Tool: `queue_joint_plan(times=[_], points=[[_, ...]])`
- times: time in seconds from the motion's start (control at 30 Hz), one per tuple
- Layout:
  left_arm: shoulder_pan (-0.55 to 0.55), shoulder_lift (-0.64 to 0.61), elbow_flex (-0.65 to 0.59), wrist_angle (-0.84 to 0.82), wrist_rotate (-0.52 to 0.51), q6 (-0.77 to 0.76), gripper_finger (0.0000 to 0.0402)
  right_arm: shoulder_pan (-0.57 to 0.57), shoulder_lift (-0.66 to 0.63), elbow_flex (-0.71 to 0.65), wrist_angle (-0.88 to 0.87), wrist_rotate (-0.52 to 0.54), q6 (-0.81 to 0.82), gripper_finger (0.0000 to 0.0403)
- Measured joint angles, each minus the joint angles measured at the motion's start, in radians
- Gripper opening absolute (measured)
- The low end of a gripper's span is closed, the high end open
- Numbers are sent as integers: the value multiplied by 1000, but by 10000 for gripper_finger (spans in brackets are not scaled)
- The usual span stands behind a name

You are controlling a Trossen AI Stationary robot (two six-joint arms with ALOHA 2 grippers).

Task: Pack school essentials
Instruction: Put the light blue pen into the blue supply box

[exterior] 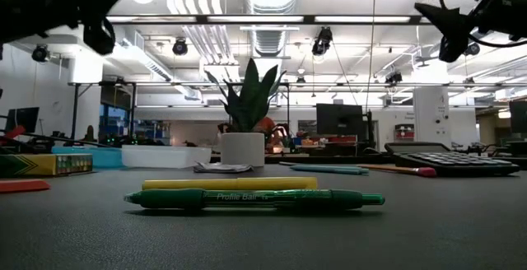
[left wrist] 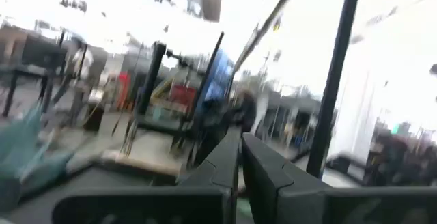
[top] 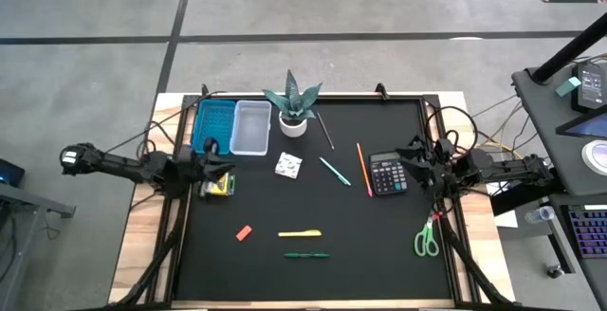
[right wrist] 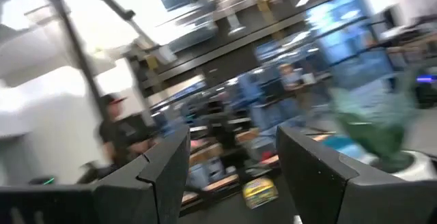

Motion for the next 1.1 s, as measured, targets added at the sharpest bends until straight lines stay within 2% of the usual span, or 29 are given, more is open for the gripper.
queue_joint_plan(times=[0.17, 0.27, 0.33, 0.4, 0.6, 0.83, 1.0, 1.1], points=[[0, 0, 0, 134, -24, 132, 3, 0, 4, 0, 2, 82, -49, 206], [0, 2, 0, 244, -101, 167, 3, 0, 21, 0, 46, 241, -54, 206], [1, 9, 6, 277, -116, 225, 3, -1, 39, 0, 94, 345, -57, 206], [1, 23, 31, 272, -118, 278, 3, -1, 65, 0, 151, 405, -77, 206], [2, 120, 114, 278, -163, 373, 3, 0, 207, 59, 177, 422, -125, 206], [2, 235, 160, 278, -240, 392, 3, 0, 457, 248, 154, 423, -238, 206], [2, 300, 162, 280, -334, 343, 3, 0, 604, 450, -108, 423, -211, 206], [2, 340, 162, 280, -348, 341, 3, -2, 695, 582, -319, 424, -143, 205]])
